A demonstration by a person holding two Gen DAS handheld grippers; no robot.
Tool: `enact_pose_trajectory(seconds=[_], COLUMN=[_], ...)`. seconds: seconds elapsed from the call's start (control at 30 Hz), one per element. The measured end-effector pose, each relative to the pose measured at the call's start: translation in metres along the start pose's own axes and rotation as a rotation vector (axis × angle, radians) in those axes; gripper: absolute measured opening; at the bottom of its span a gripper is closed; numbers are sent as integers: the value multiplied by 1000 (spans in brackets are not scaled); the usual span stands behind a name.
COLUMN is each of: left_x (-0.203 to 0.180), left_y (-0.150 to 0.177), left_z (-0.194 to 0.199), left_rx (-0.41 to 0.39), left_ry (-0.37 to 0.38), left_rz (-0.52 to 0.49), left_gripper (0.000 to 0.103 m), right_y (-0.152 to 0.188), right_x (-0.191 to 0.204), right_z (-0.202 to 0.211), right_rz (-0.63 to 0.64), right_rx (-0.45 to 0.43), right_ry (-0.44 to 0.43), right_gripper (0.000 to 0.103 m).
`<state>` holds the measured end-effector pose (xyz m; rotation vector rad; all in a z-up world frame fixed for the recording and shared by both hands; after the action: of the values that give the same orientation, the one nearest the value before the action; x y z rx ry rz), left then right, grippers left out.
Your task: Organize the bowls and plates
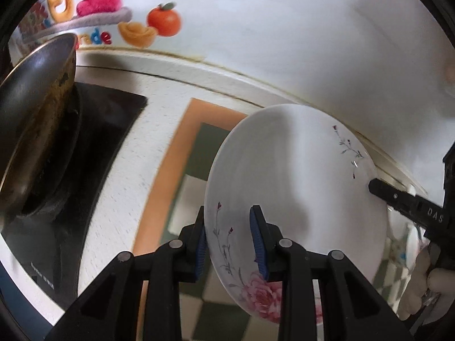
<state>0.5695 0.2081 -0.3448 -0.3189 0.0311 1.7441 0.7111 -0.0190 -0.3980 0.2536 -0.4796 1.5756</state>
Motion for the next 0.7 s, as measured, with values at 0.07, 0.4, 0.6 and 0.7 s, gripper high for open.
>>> enact_pose_trajectory(seconds=[0.07,0.4,0.6,0.7], left_x=[-16,-92,-121,-129], left_y=[9,86,130,149], left_z=[5,18,-14,-36], left_rx=[1,47,112,161], left_ry=[15,26,-5,-36], left_rz=[-19,-159,-239,-273], left_gripper=[26,26,26,26], right_y=[19,133,204,232], right_x=[-6,-55,-105,-127], right_z=[23,111,116,107], right_rz=[-14,-94,-161,-199], right_rx=[-20,-72,-38,-11], right_ry=[-13,-37,-23,-20], right_gripper=[11,11,11,11])
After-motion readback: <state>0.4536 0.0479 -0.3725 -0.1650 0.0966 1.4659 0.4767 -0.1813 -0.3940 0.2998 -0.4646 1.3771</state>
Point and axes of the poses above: each gripper's, at about its wrist camera, not at the fingertips, and z roughly against the way its jaws point, x to its left, y to its underside, the point moved 10 cm from there along -z, roughly the way its jaws point, and after that the axes turned 10 degrees about x, right-handed, at the moved point
